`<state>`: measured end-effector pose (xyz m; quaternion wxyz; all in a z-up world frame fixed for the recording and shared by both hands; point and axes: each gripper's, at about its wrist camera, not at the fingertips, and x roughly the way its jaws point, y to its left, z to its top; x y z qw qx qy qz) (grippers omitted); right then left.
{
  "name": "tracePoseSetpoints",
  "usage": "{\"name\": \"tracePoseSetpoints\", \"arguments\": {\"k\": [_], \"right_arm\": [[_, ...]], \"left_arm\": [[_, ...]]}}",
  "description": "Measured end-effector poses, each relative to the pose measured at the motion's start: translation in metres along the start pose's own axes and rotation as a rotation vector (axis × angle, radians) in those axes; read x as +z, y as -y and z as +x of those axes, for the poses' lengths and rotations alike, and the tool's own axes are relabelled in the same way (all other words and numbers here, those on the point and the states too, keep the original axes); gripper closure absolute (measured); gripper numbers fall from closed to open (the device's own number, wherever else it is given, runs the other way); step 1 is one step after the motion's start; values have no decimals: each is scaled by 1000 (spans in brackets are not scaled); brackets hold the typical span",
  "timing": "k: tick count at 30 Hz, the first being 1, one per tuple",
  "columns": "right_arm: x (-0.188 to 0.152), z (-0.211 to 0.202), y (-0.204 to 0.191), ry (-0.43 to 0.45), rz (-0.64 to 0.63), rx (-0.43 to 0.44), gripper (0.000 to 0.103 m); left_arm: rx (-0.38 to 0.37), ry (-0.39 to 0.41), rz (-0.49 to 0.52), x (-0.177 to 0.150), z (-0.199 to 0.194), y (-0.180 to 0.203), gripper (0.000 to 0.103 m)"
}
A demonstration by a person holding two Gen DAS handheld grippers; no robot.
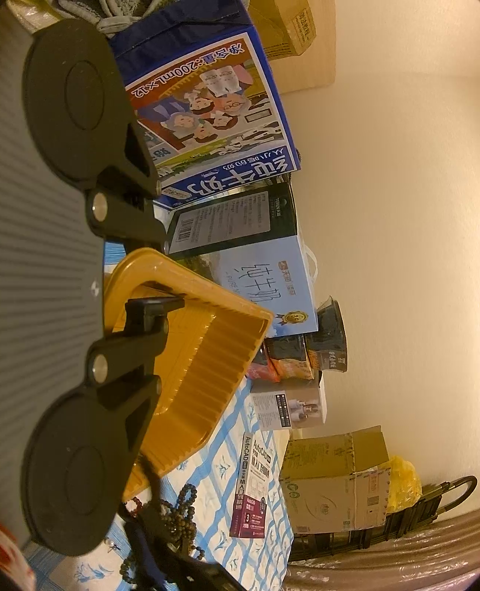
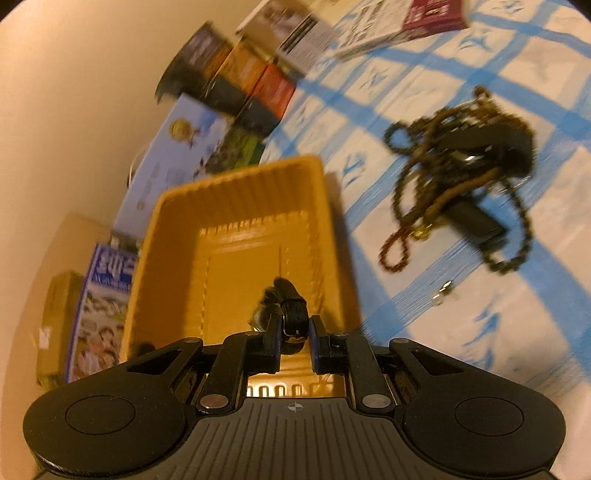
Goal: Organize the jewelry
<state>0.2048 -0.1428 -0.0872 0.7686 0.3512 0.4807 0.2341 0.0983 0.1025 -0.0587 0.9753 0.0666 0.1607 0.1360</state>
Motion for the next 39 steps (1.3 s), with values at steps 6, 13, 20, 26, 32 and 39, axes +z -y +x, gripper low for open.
{"name": "tracePoseSetpoints", "arguments": {"k": [6,13,20,26,32,39], "right_arm": [[-13,13,-15,-19,-140,1,87],[-19,-18,-9,91,-279,-45,31],[-10,-39,27,102,-358,-237,31],[-17,-24,32,63,-572,-330,50],[-30,2,29,27,-727,-374,71],[-30,21,25,30,-768,-396,73]], "left_arm": [[-5,-3,-1,-2,0,0,94],[-5,-13,-13,-3,1,-2,94],[-2,-12,-13,-3,1,-1,94],[1,-18,-16,-4,2,-2,93],[1,-19,-15,-3,3,-2,93],[0,-19,-14,-3,3,-2,93]]}}
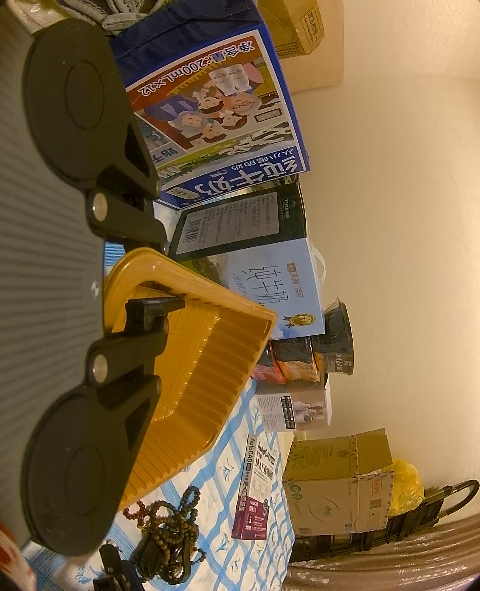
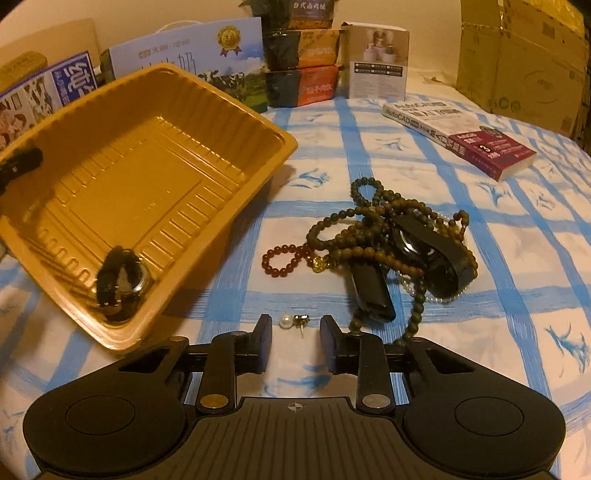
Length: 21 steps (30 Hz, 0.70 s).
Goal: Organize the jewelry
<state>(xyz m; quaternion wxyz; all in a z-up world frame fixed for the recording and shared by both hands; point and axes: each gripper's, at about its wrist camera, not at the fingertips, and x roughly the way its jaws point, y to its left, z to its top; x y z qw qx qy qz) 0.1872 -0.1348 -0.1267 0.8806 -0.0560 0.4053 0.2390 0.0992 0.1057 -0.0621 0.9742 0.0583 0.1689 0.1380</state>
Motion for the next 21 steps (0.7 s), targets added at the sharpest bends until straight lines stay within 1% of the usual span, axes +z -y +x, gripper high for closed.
{"name": "tracePoseSetpoints", "arguments": {"k": [3,4,5,10,13,18,21], "right_arm": [[1,4,-3,-1,-19,-7,74],[1,5,-4,-3,-29,-7,78],[1,7,-5,-2,-40,-7,85],[2,6,-9,14,-82,-23,85],[7,-2,-10,38,-73,-5,85],[25,-25,-23,112,-48,102,85],[37,-35,-37,150,-42,200,85]], "left_arm": [[0,0,1,0,1,0,93],[0,0,0,0,1,0,93],[0,0,0,0,1,0,93],[-1,0,2,0,1,0,93],[0,1,0,0,1,0,93],[0,1,2,0,1,0,93],[1,0,1,0,1,0,93]]}}
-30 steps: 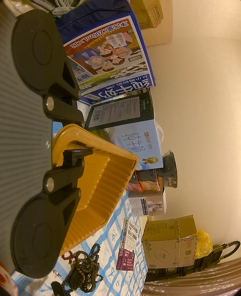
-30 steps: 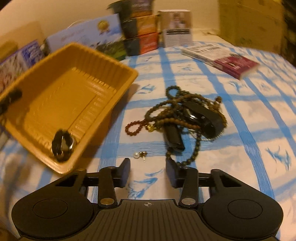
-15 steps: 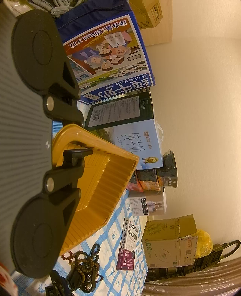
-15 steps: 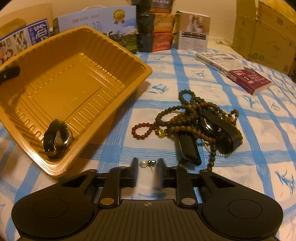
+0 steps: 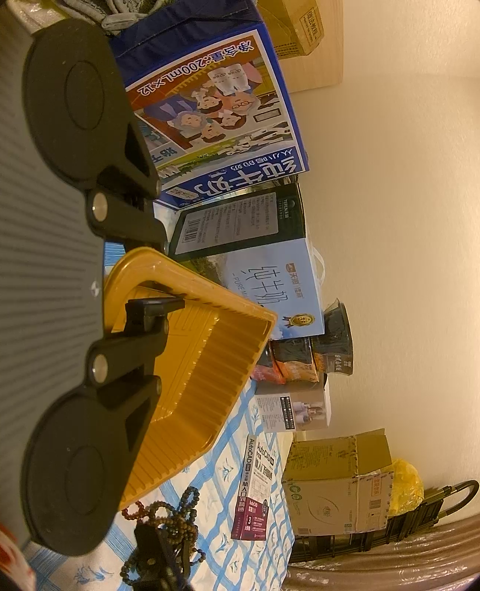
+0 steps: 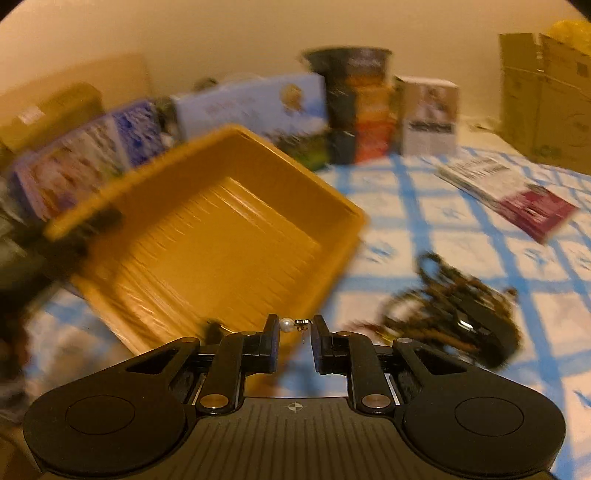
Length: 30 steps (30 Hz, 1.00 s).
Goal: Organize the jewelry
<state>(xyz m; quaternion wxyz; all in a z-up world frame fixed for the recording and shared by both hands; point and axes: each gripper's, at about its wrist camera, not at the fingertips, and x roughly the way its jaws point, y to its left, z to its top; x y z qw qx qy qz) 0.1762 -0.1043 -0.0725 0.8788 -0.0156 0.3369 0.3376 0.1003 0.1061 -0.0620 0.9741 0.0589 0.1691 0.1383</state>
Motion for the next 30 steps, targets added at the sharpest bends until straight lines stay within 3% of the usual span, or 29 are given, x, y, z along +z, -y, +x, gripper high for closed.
{"name": "tracePoseSetpoints", "arguments": {"k": [4,8,18,23,30], "right_arm": [[9,6,-23,2,-20,117,85],[9,20,-43,-26,-50,180,85],[-1,34,-52,-58,-53,196,84],[-2,23,-46,-36,-31,190,71],[-4,-7,-21,13,90,152,66]], "left_arm": [[0,0,-1,0,1,0,93],[1,-1,-4,0,1,0,93],[3,-4,-8,0,1,0,93],[7,-3,-7,-1,0,1,93],[7,-4,-7,-1,0,1,93]]}}
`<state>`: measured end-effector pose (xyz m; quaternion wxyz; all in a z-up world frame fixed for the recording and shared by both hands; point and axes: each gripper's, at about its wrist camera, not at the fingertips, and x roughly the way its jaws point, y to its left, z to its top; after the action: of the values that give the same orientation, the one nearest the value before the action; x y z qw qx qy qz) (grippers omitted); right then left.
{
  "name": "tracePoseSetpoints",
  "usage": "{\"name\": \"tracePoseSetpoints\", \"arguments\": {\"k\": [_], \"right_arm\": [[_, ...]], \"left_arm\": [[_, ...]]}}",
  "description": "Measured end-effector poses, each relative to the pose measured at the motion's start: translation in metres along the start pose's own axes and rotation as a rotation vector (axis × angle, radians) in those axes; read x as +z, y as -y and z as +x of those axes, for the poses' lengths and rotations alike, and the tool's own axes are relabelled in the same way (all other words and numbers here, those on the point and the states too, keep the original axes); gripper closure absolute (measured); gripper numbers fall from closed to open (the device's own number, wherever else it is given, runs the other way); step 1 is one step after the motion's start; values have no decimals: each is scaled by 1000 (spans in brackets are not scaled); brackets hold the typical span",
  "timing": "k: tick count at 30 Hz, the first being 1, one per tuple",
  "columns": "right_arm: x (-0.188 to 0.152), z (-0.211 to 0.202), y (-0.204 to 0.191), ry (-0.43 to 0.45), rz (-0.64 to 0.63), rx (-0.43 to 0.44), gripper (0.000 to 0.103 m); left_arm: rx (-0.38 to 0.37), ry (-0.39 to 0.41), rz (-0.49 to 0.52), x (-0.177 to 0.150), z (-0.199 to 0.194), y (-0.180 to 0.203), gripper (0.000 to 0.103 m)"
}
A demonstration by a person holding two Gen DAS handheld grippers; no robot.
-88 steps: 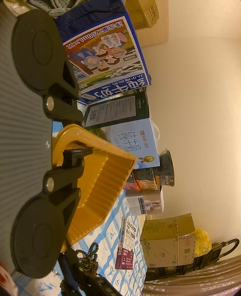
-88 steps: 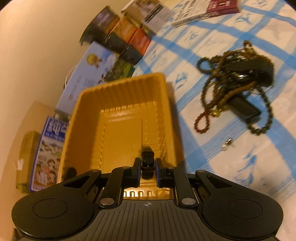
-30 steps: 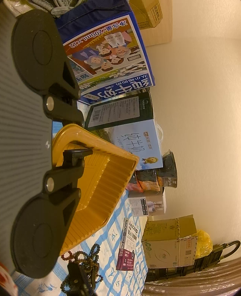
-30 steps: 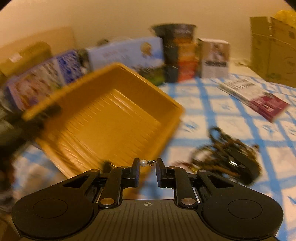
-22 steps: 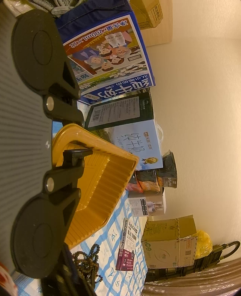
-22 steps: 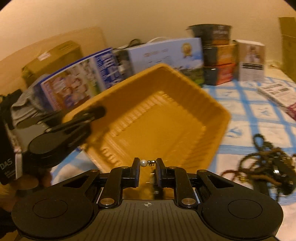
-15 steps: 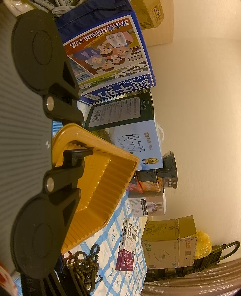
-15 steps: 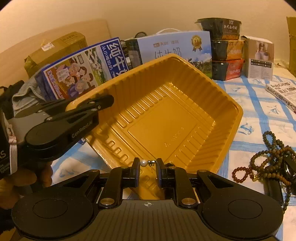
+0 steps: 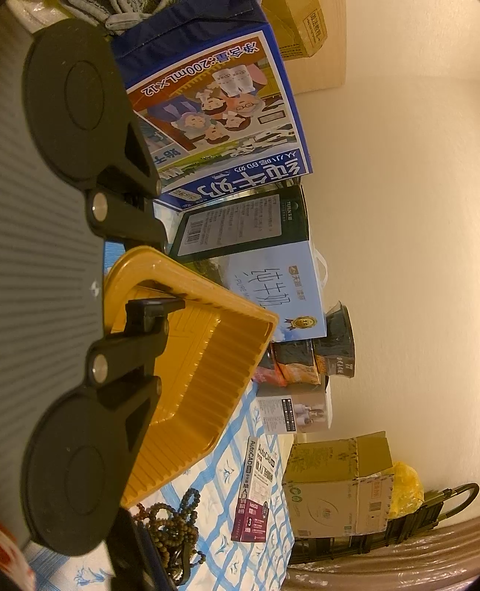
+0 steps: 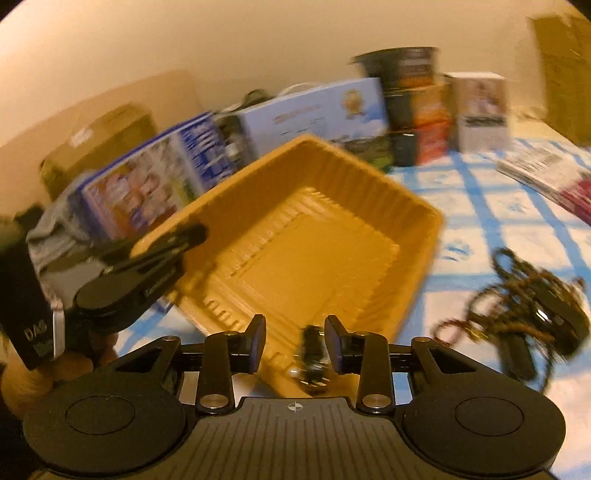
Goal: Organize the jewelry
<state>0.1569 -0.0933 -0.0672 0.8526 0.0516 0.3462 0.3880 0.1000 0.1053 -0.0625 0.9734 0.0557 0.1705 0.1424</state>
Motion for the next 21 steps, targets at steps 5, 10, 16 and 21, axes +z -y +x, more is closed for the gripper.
{"name": "tracePoseSetpoints", "arguments": {"k": [5,10,16,21], "right_arm": [[-8,-27,40,2,128,-164,39],[-14,-53,75,12,180,-323,30],[-11,-71,103,54,223,-347,30],[-2,-56,103,56,170,-338,32]], "left_arm": [[0,1,0,-1,1,0,93],[4,1,-3,0,0,0,93],[7,3,1,1,2,0,93],[12,4,5,1,3,1,92]]}}
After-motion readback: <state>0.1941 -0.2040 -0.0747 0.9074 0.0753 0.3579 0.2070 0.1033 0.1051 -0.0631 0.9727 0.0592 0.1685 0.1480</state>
